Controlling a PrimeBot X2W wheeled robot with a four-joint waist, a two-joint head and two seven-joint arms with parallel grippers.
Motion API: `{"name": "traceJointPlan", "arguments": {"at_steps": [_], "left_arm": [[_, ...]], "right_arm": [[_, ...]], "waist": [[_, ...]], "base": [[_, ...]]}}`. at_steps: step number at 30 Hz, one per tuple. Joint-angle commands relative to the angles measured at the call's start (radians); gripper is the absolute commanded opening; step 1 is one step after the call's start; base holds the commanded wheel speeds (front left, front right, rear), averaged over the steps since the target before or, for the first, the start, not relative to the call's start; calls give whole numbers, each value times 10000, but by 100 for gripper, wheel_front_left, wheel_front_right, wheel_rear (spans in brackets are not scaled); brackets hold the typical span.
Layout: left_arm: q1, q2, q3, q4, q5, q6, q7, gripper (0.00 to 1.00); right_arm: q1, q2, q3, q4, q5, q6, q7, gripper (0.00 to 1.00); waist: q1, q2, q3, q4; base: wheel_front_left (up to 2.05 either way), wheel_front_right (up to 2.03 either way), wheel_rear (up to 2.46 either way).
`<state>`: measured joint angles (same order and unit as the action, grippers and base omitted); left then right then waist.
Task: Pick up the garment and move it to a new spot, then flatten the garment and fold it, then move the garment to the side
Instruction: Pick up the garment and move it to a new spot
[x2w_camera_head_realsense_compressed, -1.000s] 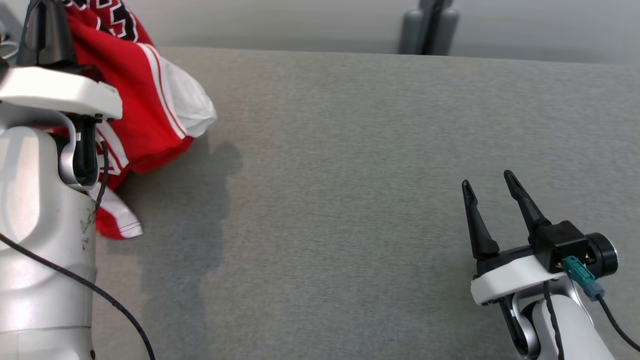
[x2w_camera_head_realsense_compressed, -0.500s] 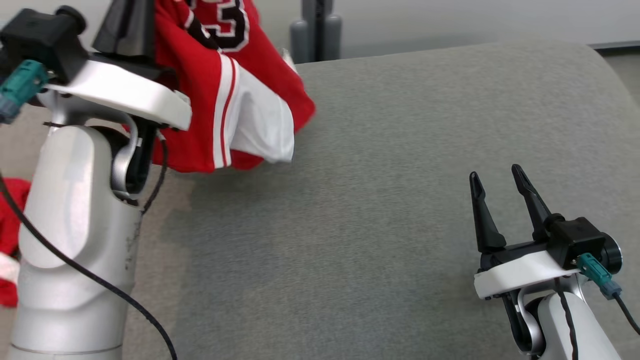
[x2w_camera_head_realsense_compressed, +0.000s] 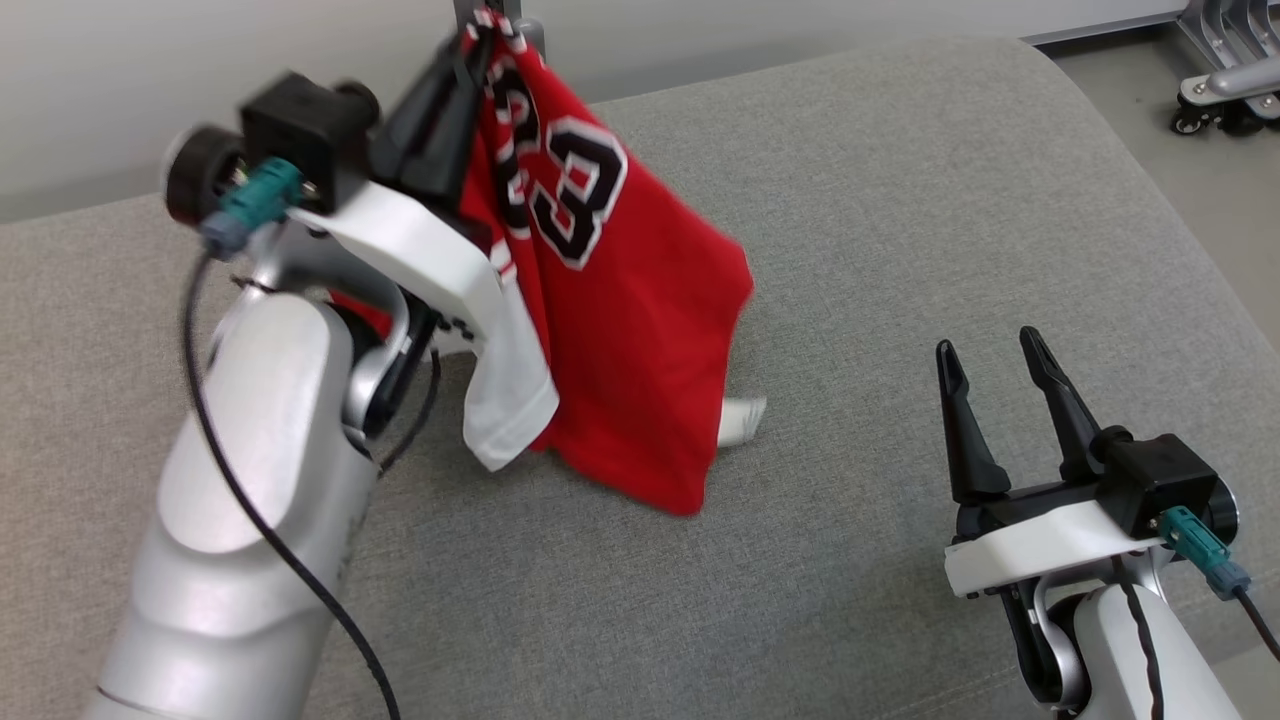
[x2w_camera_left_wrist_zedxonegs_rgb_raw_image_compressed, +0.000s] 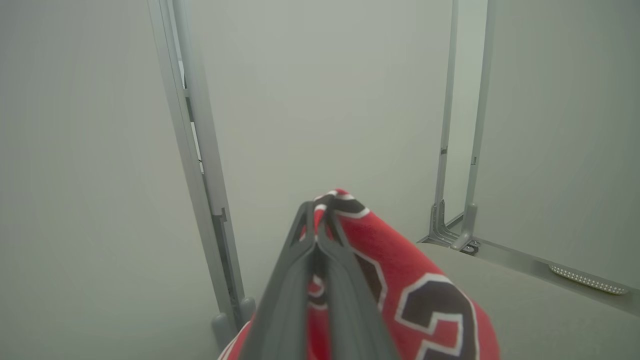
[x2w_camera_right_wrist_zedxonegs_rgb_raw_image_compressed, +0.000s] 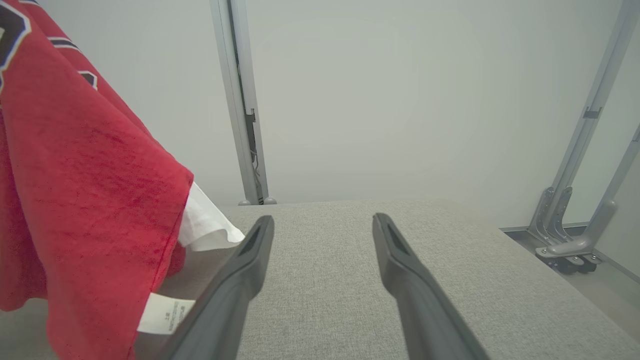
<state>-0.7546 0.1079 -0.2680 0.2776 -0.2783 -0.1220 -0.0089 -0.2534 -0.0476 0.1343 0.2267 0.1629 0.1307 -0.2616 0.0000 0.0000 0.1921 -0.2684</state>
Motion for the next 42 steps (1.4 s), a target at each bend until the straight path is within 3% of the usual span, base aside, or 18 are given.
{"name": "traceJointPlan", "arguments": {"at_steps": [1,12,14,15,16,17,26,35,42], "left_arm": [[257,24,-174,304,50,-13,83,0],[664,-448,-1306,3850,-796,-87,-826,0],[499,-478,-1462,4307,-954,-94,-1158,21],[421,-492,-1528,4480,-1025,-97,-1320,43],[349,-504,-1572,4612,-1092,-99,-1522,97],[299,-512,-1594,4725,-1184,-99,-1732,100],[427,-550,-1271,4389,-1640,0,-2523,100],[2136,-102,-164,2163,-1541,451,-2555,100],[3919,-151,674,794,-1474,387,-2557,100]], "right_arm": [[109,-53,-43,-77,24,2,-47,100],[6,-56,292,-24,134,2,-47,100],[-32,-60,328,-21,144,1,-47,100],[-52,-59,337,-17,148,1,-47,100],[-66,-59,353,-6,150,1,-47,100],[-78,-59,358,1,147,1,-47,100],[70,-60,377,82,125,2,-47,100],[340,-60,240,129,101,2,-47,100],[480,-61,127,133,-102,2,-47,100]], "waist": [[0,0,55,-43],[0,0,276,272],[0,0,307,335],[0,0,321,372],[0,0,329,404],[0,0,334,445],[0,0,-6,916],[0,0,-478,1834],[0,0,-671,2556]], "base": [[0,0,0],[0,0,0],[0,0,0],[0,0,0],[0,0,0],[0,0,0],[0,0,0],[0,0,0],[0,0,0]]}}
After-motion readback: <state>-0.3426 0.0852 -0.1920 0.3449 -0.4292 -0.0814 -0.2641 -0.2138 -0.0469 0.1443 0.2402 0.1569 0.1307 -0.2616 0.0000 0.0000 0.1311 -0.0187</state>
